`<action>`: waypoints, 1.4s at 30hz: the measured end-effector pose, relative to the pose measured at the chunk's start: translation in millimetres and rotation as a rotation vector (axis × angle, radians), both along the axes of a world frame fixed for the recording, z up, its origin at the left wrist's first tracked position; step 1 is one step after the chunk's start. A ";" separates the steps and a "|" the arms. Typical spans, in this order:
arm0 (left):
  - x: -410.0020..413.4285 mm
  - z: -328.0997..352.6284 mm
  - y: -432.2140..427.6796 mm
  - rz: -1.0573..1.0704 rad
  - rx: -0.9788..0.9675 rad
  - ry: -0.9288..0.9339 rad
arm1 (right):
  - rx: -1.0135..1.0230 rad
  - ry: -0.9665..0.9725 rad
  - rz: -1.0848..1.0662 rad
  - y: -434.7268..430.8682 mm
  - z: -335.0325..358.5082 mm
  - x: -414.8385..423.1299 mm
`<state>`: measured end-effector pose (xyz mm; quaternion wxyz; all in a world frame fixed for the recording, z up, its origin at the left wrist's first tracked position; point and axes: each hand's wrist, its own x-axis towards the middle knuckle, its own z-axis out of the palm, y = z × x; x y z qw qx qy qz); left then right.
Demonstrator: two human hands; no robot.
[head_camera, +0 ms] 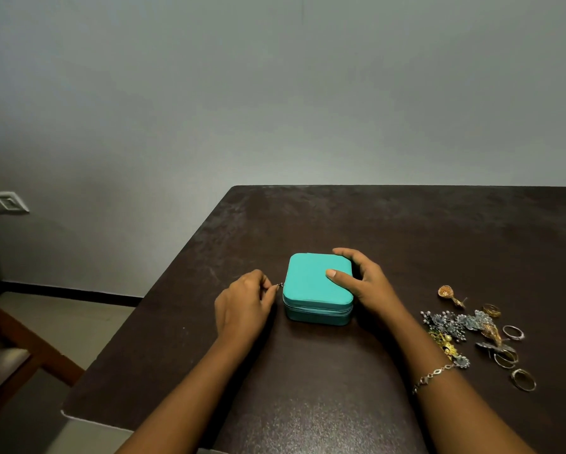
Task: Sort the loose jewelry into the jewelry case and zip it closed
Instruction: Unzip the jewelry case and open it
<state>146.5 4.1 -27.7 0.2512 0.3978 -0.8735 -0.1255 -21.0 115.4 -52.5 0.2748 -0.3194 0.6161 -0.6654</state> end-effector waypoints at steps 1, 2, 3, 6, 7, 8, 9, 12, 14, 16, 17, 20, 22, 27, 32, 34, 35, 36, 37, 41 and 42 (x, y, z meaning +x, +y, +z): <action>-3.0 0.9 -2.9 -0.002 -0.003 0.000 | 0.000 -0.003 0.002 0.1 0.3 0.0; -6.0 2.1 -5.6 -0.002 -0.006 -0.002 | -0.006 -0.010 0.004 0.4 0.5 0.0; -9.4 2.7 -8.4 -0.001 -0.009 -0.003 | -0.011 -0.016 0.007 0.2 0.3 -0.1; -19.5 4.1 -15.5 -0.008 -0.015 -0.005 | -0.009 -0.017 0.007 -0.4 0.7 0.8; -22.7 4.5 -17.4 -0.009 -0.011 -0.007 | -0.012 -0.019 0.006 -0.6 0.8 1.4; -25.5 4.8 -19.3 -0.010 -0.006 -0.006 | -0.010 -0.023 0.001 -0.9 0.5 1.5; -28.2 5.2 -21.3 -0.013 -0.002 -0.004 | -0.012 -0.026 0.000 -1.2 0.2 1.4; -36.0 6.6 -27.0 -0.032 0.004 -0.018 | -0.018 -0.028 0.003 -1.1 -0.4 1.2; -41.6 7.7 -30.8 -0.048 0.016 -0.025 | -0.021 -0.029 0.006 -1.5 -0.8 0.7; -46.9 8.7 -34.0 -0.077 0.019 -0.037 | -0.023 -0.032 0.007 -1.8 -1.3 0.8; -49.7 8.8 -35.6 -0.096 0.015 -0.044 | -0.022 -0.030 0.006 -2.1 -1.3 0.9; -56.0 9.2 -39.1 -0.141 -0.002 -0.053 | -0.024 -0.034 0.002 -2.3 -2.4 0.7; -59.3 9.6 -40.1 -0.171 -0.009 -0.058 | -0.021 -0.027 0.001 -2.2 -2.5 0.5; -61.1 3.9 -40.4 -0.211 0.115 0.011 | -0.004 -0.018 -0.002 -1.5 -2.0 0.2; -47.9 -5.2 -29.2 -0.206 0.306 0.365 | -0.021 0.038 0.003 -0.7 3.3 0.3; -35.8 -11.0 -21.6 -0.228 0.489 0.495 | -0.058 0.024 0.006 3.7 10.1 -0.1; -31.3 -14.7 -18.4 -0.262 0.587 0.532 | -0.075 0.008 0.019 6.3 13.5 -2.6; -26.1 -17.8 -14.3 -0.305 0.669 0.551 | -0.083 0.006 0.045 10.6 16.4 -4.0; -20.6 -20.9 -11.3 -0.345 0.733 0.532 | -0.089 0.024 0.081 15.1 18.6 -4.7; -8.4 -20.7 -2.6 -0.483 0.719 0.267 | -0.023 0.224 0.225 28.5 22.6 -4.9; -8.1 -21.3 -3.1 -0.493 0.673 0.215 | 0.020 0.279 0.253 29.5 22.9 -4.3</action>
